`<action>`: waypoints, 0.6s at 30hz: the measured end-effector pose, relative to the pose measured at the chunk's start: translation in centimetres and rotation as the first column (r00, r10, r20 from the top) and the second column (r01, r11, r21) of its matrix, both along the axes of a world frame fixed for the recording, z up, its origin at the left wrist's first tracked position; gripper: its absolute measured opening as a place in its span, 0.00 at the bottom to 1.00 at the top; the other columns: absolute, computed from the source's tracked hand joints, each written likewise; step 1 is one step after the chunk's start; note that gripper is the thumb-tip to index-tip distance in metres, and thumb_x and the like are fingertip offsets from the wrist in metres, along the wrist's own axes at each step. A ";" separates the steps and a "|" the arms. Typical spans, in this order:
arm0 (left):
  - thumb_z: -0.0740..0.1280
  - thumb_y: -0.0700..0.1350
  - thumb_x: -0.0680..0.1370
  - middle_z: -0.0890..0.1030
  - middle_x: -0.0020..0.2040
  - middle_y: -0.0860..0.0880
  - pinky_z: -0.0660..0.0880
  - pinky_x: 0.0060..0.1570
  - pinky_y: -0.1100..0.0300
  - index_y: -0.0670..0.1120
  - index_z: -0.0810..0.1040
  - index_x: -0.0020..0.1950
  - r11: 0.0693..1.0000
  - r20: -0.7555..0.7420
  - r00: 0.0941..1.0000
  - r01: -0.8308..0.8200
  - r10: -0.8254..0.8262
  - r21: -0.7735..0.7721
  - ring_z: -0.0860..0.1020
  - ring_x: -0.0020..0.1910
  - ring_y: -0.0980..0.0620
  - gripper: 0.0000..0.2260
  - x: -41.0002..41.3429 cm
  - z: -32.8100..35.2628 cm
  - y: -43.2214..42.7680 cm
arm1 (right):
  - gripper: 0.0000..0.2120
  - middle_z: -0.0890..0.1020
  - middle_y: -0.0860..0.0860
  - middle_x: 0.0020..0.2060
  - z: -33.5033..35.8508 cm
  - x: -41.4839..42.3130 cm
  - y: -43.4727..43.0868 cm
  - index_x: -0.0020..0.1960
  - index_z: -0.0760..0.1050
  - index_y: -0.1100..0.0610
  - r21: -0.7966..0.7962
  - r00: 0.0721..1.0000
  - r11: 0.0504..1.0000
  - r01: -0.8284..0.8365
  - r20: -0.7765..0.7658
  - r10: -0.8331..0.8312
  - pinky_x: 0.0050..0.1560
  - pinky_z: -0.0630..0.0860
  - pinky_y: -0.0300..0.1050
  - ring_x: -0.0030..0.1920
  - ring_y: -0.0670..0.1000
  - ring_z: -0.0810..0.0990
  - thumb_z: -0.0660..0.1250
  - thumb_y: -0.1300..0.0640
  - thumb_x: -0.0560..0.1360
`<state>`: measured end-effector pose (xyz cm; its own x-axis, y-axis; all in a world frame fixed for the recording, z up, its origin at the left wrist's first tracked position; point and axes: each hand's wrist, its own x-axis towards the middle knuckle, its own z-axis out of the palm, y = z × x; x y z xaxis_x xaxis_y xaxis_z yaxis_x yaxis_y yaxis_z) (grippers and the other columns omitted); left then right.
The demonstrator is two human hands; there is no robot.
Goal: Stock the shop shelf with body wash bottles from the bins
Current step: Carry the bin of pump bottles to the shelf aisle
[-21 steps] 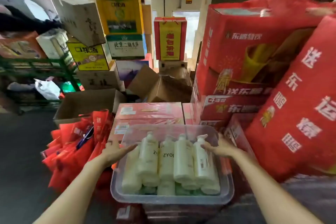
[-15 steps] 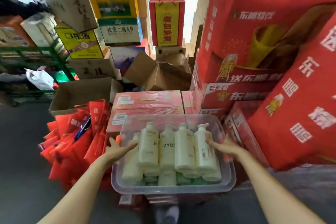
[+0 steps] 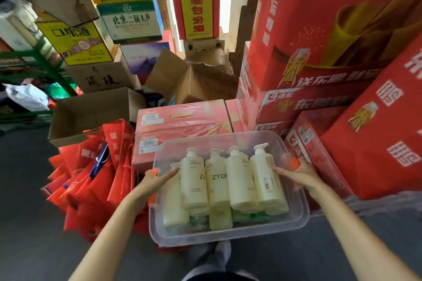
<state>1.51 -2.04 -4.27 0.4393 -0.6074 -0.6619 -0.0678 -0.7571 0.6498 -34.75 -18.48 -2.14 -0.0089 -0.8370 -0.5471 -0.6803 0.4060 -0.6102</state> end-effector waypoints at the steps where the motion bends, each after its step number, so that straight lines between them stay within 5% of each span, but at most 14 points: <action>1: 0.73 0.68 0.64 0.72 0.66 0.36 0.72 0.62 0.48 0.32 0.64 0.69 1.000 -0.012 1.000 -0.015 0.015 0.020 0.73 0.64 0.39 0.50 0.0 -0.1 0.0 | 0.50 0.78 0.56 0.60 -0.2 -0.1 0.0 0.67 0.71 0.56 -0.027 1.000 1.000 -0.007 -0.017 0.006 0.30 0.74 0.39 0.57 0.56 0.78 0.80 0.37 0.51; 4: 0.71 0.76 0.53 0.66 0.71 0.36 0.69 0.66 0.43 0.33 0.58 0.73 0.998 0.057 0.998 -0.013 0.010 0.059 0.70 0.67 0.38 0.64 -0.1 -0.3 -0.1 | 0.55 0.79 0.56 0.58 -0.3 0.4 -0.4 0.64 0.73 0.56 -0.068 0.999 0.997 0.045 -0.010 -0.045 0.35 0.79 0.46 0.55 0.57 0.79 0.79 0.32 0.43; 7: 0.67 0.79 0.45 0.60 0.74 0.37 0.67 0.67 0.41 0.38 0.54 0.76 0.994 0.116 0.993 -0.001 -0.011 0.106 0.65 0.71 0.38 0.70 -1.0 0.4 -0.4 | 0.50 0.73 0.55 0.63 1.3 2.0 0.3 0.71 0.62 0.59 -0.022 0.998 0.999 0.028 -0.058 -0.029 0.49 0.79 0.59 0.62 0.59 0.74 0.81 0.43 0.57; 10: 0.68 0.76 0.47 0.54 0.76 0.38 0.64 0.69 0.40 0.39 0.48 0.77 0.987 0.145 0.989 -0.001 -0.023 0.162 0.59 0.74 0.38 0.70 -1.7 0.7 -0.7 | 0.52 0.68 0.57 0.69 1.4 2.5 0.6 0.75 0.53 0.61 0.000 0.998 1.000 0.009 -0.066 -0.009 0.60 0.74 0.60 0.68 0.59 0.69 0.80 0.48 0.62; 15: 0.68 0.78 0.48 0.56 0.76 0.38 0.63 0.69 0.40 0.40 0.49 0.77 0.982 0.184 0.983 -0.012 -0.023 0.188 0.59 0.73 0.38 0.69 -1.5 -0.2 0.1 | 0.46 0.72 0.60 0.67 0.4 2.0 1.2 0.71 0.63 0.65 0.068 0.998 0.997 0.048 -0.032 -0.046 0.62 0.73 0.55 0.66 0.59 0.72 0.77 0.43 0.63; 18: 0.73 0.74 0.52 0.69 0.69 0.37 0.76 0.56 0.49 0.37 0.62 0.73 0.990 0.137 0.989 -0.073 0.056 0.119 0.73 0.63 0.42 0.61 -1.7 0.0 1.3 | 0.43 0.74 0.61 0.65 -0.1 1.8 1.4 0.69 0.65 0.67 0.067 0.996 0.994 0.084 0.007 -0.085 0.61 0.71 0.51 0.64 0.59 0.73 0.77 0.45 0.64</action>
